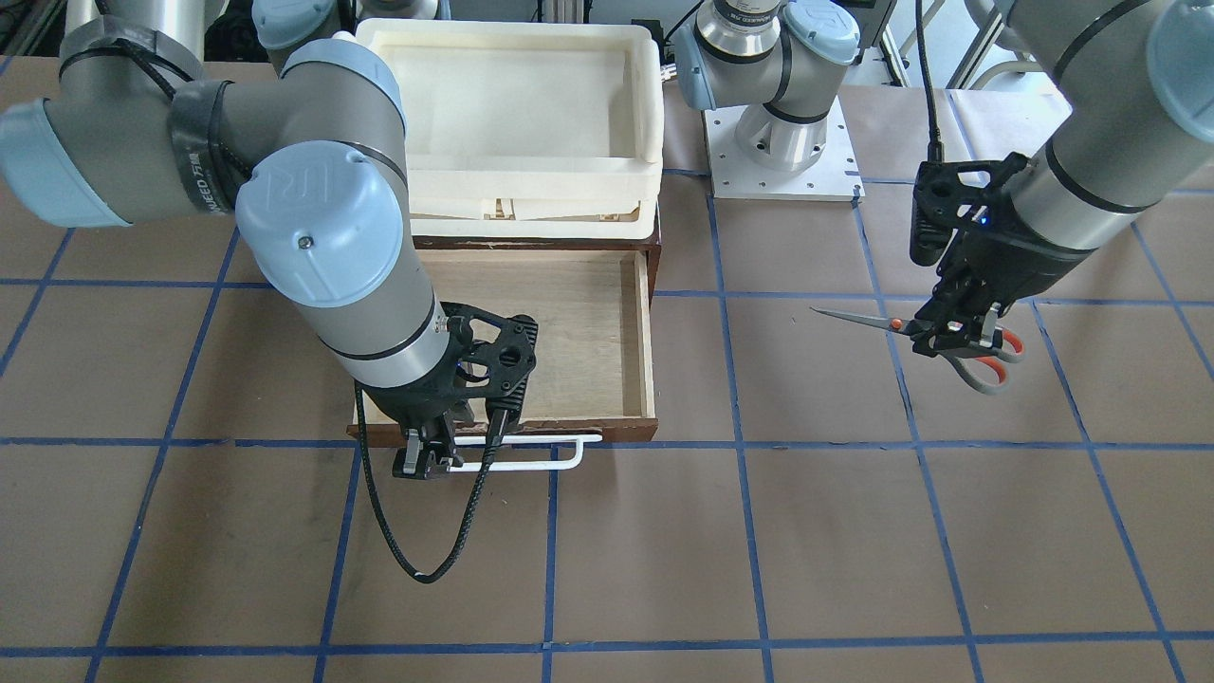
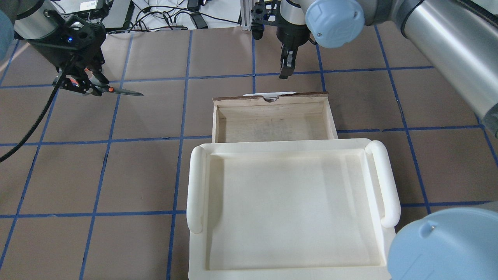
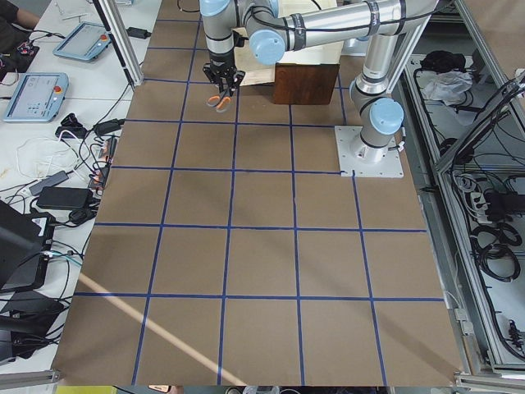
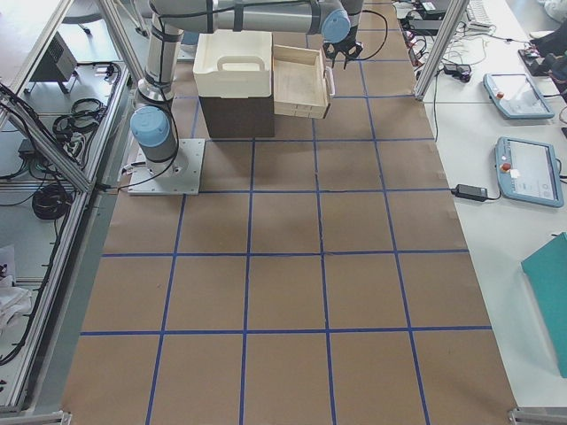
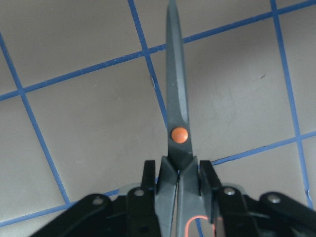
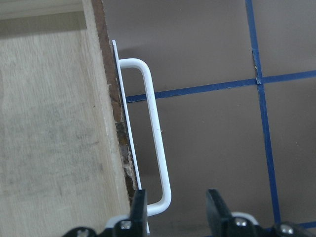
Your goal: Place scissors in drawer with both arms
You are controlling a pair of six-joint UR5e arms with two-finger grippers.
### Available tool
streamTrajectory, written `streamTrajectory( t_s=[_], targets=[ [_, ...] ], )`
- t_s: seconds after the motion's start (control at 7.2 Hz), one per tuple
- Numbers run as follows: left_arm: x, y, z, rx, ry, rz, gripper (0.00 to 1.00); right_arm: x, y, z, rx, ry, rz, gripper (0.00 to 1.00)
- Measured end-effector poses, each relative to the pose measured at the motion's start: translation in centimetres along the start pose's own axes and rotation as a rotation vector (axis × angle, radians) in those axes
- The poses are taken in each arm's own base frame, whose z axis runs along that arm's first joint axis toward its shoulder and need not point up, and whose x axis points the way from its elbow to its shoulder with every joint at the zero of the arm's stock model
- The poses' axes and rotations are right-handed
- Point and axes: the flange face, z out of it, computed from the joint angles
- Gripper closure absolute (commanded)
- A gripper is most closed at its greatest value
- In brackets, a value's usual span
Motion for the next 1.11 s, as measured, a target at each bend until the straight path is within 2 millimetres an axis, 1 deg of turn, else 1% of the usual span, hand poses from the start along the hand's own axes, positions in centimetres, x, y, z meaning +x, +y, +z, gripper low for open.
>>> streamTrajectory(
  t_s=[0.14, 0.28, 0.42, 0.56, 0.69, 0.83, 0.97, 1.11],
  targets=[
    [0.6, -0.4, -0.6, 0.004, 0.002, 0.000, 1.00, 0.0, 0.9, -1.0, -0.012, 0.016, 0.025, 0.00],
    [0.9, -0.6, -0.9, 0.010, -0.001, 0.002, 1.00, -0.2, 2.5, -2.5, -0.034, 0.034, 0.112, 0.00],
    [1.0, -0.8, -1.1, 0.013, -0.002, 0.002, 1.00, -1.0, 4.2, -4.0, -0.058, 0.032, 0.254, 0.00],
    [0.9, -1.3, -1.0, 0.019, -0.002, -0.002, 1.00, -2.5, 5.9, -5.0, -0.083, 0.009, 0.423, 0.00],
    [0.3, -3.1, -0.8, 0.031, -0.004, -0.035, 1.00, -4.2, 7.4, -5.7, -0.101, -0.006, 0.611, 0.00],
    [-0.6, -6.4, -0.5, 0.034, -0.014, -0.102, 1.00, -5.5, 9.0, -6.5, -0.111, -0.006, 0.787, 0.00],
    [-1.7, -10.8, -0.1, 0.031, -0.034, -0.176, 1.00, -6.3, 10.8, -7.6, -0.118, -0.001, 0.945, 0.00],
    [-2.5, -14.3, 0.5, 0.032, -0.047, -0.250, 1.00, -6.8, 12.4, -8.7, -0.123, 0.006, 1.092, 0.00]
  ],
)
